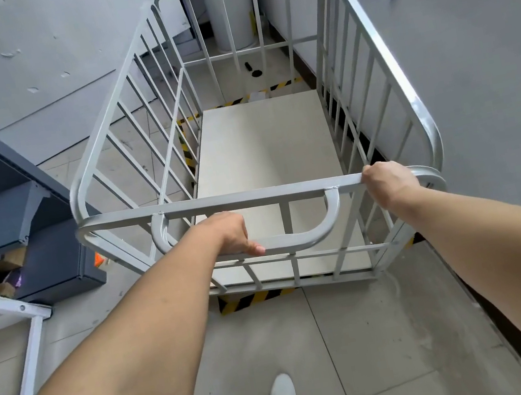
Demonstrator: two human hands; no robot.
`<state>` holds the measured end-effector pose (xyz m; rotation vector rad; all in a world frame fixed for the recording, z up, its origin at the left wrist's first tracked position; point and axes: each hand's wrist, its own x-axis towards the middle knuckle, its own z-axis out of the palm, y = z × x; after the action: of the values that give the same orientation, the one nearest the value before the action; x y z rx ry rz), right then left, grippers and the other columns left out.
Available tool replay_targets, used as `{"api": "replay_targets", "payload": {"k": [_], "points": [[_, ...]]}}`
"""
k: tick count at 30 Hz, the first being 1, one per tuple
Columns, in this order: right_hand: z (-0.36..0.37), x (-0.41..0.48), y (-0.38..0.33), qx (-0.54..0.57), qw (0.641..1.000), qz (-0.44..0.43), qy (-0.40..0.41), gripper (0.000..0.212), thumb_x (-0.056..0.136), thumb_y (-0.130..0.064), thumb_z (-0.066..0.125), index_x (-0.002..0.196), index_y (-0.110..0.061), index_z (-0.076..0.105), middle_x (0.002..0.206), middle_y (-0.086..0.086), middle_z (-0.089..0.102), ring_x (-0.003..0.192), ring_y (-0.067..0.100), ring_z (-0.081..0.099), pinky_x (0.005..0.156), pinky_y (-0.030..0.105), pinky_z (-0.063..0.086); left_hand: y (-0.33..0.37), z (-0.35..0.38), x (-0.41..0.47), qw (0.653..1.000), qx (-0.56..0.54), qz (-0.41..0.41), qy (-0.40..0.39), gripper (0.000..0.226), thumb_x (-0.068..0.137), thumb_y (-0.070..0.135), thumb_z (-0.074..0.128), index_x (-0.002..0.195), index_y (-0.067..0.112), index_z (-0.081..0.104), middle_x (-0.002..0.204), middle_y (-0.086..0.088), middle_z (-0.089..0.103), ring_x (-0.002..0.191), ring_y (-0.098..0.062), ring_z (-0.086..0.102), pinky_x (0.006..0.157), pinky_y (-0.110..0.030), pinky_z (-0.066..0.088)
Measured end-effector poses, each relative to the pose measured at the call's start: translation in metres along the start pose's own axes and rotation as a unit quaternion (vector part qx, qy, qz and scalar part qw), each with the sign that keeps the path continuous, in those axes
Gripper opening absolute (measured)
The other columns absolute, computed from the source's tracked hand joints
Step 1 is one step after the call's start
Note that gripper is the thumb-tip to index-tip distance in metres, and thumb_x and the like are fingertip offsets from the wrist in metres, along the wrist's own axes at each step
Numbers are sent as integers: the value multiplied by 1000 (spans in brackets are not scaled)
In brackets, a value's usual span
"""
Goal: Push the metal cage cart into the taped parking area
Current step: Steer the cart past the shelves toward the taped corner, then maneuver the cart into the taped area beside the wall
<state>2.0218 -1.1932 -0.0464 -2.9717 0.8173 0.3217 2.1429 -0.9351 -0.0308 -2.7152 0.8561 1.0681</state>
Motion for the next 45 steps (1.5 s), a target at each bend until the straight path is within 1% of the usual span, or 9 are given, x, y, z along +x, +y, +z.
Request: {"api": "replay_targets", "payload": {"k": [9, 16, 19, 22, 26, 30, 33, 38, 45], "points": [[-7, 54, -46, 5, 1000, -10, 10, 31, 88, 5, 41, 108, -1, 64, 106, 19, 67, 99, 37, 62, 71, 33, 43, -51, -45, 39, 1000, 2, -22, -4, 61, 77, 63, 67, 95, 6, 76, 83, -6, 60, 80, -23, 53, 65, -26, 39], [-13, 71, -88, -7, 1000, -24, -4, 34, 89, 4, 42, 113, -4, 65, 108, 17, 68, 101, 35, 65, 81, 34, 51, -92, -66, 50, 998, 25, -50, -31, 55, 82, 55, 67, 112, 9, 72, 103, -8, 68, 108, -28, 62, 86, -30, 48], [-19, 70, -104, -15, 999, -41, -18, 35, 90, 3, 41, 116, -5, 64, 111, 16, 68, 104, 35, 64, 83, 34, 50, -103, -72, 49, 995, 50, -75, -46, 54, 84, 52, 67, 112, 6, 70, 97, -7, 61, 97, -28, 59, 87, -32, 48], [-27, 68, -111, -13, 996, -77, -41, 32, 91, 0, 40, 114, -7, 61, 107, 15, 65, 103, 34, 63, 80, 33, 48, -106, -78, 43, 990, 71, -109, -56, 51, 88, 46, 64, 119, 5, 63, 114, -10, 64, 103, -28, 60, 87, -32, 46], [-36, 73, -107, 32, 987, -130, -92, 33, 90, -1, 43, 109, -15, 65, 103, 10, 65, 97, 30, 63, 75, 28, 44, -79, -88, 37, 993, 42, -96, -53, 48, 85, 40, 70, 117, 6, 64, 123, -10, 65, 110, -29, 62, 92, -34, 48], [-42, 83, -85, 19, 984, -142, -102, 26, 93, -14, 52, 115, -13, 66, 109, 13, 66, 102, 33, 63, 79, 30, 49, -26, -96, 43, 995, 25, -55, 82, 38, 90, 39, 63, 114, 9, 65, 121, -11, 64, 114, -31, 60, 89, -33, 47], [-44, 91, -58, -4, 983, -141, -119, 28, 89, -25, 61, 116, -16, 66, 112, 10, 67, 103, 31, 63, 83, 31, 53, 9, -92, 57, 992, 12, -44, 114, 39, 91, 38, 63, 120, 12, 59, 125, -9, 61, 117, -32, 58, 94, -36, 47], [-41, 101, -20, -24, 974, -182, -130, 41, 92, -24, 58, 133, -25, 55, 135, 6, 56, 126, 26, 53, 98, 30, 44, 49, -72, 76, 991, 39, -55, 117, 44, 90, 32, 64, 130, 15, 54, 132, -9, 56, 126, -34, 50, 99, -40, 45], [-39, 115, -13, -58, 949, -286, -118, 20, 89, -18, 57, 108, -12, 61, 119, 6, 58, 125, 23, 50, 96, 38, 49, 49, -63, 73, 988, 12, -75, 135, 7, 85, 10, 63, 90, 14, 66, 105, -11, 68, 109, -34, 60, 88, -33, 48]]}}
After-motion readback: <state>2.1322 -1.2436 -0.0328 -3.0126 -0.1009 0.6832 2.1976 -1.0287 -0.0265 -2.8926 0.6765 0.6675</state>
